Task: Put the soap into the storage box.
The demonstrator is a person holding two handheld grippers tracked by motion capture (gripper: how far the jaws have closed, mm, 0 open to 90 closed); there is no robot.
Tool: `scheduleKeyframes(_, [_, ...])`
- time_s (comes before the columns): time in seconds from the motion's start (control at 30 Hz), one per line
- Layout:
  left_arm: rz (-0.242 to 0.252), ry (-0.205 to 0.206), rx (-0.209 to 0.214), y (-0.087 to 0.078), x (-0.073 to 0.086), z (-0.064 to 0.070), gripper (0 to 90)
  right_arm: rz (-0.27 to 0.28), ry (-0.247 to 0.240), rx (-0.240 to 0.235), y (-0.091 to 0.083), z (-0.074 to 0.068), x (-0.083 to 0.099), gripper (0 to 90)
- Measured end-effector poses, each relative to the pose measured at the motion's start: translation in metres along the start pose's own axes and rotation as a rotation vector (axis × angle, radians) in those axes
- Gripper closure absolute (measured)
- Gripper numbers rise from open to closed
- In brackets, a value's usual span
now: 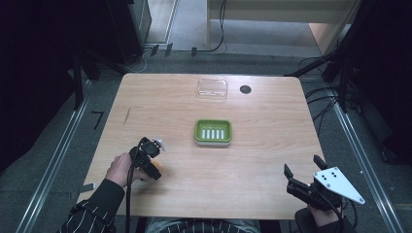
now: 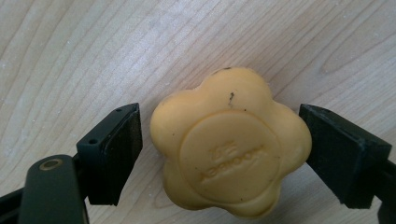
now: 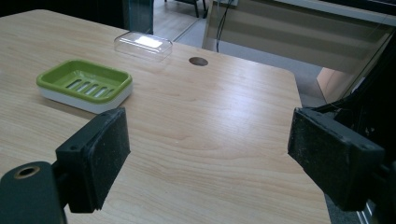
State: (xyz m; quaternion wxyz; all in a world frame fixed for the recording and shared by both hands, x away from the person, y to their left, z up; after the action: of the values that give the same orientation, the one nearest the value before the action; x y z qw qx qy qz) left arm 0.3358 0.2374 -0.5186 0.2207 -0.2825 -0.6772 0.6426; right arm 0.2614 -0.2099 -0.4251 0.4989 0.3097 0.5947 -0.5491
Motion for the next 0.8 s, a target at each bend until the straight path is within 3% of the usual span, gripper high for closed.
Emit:
scheduleKeyframes(0.43, [0.001, -0.003, 0.028, 0.0028, 0.0002, 0.0016, 25.2, 0.002, 0.000, 0.001, 0.0000, 0.0003, -0.0001, 13.4])
scheduleKeyframes(0.8, [0.000, -0.005, 0.029, 0.0040, 0.0006, 0.0015, 25.3, 0.001, 0.001, 0.000, -0.0002, -0.0001, 0.0000, 13.4])
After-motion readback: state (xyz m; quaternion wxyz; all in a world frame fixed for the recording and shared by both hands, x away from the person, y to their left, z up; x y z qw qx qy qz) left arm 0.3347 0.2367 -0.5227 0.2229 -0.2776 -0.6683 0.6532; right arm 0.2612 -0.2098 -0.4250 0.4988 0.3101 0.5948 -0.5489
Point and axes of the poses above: each handheld gripper's, and its own axes: y roughly forward along the jaws, x roughly out of its underside, z roughly to its right, the point moved 7 cm from there along y, roughly forward along the jaws, and after that the axes turned 1 degree about -y, right-handed, at the moved point
